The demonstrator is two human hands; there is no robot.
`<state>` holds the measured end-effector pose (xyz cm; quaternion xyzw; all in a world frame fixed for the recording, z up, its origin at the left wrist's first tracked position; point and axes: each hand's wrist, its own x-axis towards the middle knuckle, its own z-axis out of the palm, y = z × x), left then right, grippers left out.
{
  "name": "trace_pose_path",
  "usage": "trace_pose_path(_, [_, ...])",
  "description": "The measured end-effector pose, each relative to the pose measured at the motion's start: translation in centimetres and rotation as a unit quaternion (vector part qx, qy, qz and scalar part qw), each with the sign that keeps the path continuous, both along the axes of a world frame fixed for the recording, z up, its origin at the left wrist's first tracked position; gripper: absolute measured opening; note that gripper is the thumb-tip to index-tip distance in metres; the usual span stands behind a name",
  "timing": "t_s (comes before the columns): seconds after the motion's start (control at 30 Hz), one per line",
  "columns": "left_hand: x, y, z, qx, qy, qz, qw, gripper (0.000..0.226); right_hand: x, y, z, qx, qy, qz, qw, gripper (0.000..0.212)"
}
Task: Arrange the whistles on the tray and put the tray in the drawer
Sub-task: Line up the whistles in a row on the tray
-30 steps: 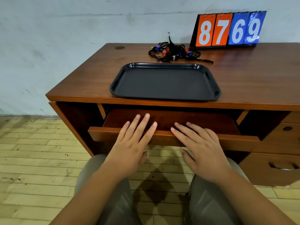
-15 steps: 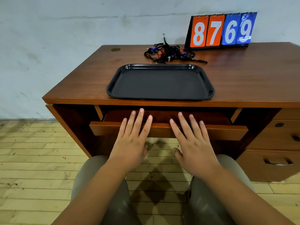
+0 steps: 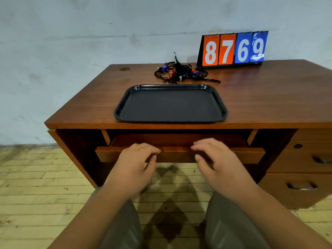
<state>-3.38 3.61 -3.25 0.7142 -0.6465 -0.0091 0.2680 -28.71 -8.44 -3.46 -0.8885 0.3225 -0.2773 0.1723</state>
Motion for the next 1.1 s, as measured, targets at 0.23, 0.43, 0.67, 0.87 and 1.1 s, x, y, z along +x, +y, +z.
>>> trace_pose_path(0.23, [1.6,-4.1,8.9,0.014,0.082,-0.011,0.996,0.023,2.7,-6.3,7.5,-0.020,-0.095,-0.006,0.995,0.020])
trace_pose_path(0.43, [5.5,-10.8,13.6,0.032,0.082,-0.024,0.996,0.028,5.8,-14.0,11.9,0.047,-0.119,-0.060,0.990,0.021])
trace_pose_path(0.67, [9.2,-21.0,17.1,0.143,0.073,-0.052,0.986,0.020,11.5,-23.1,14.7,0.117,-0.026,-0.058,0.991,0.017])
trace_pose_path(0.87, [12.7,-29.6,17.2,0.150,0.066,-0.055,0.985,0.017,15.9,-29.1,15.2,0.130,0.020,-0.012,0.991,0.016])
trace_pose_path(1.1, [18.1,-35.9,15.1,0.175,-0.006,-0.029,0.984,0.024,17.8,-33.5,13.1,0.114,0.001,-0.011,0.993,0.017])
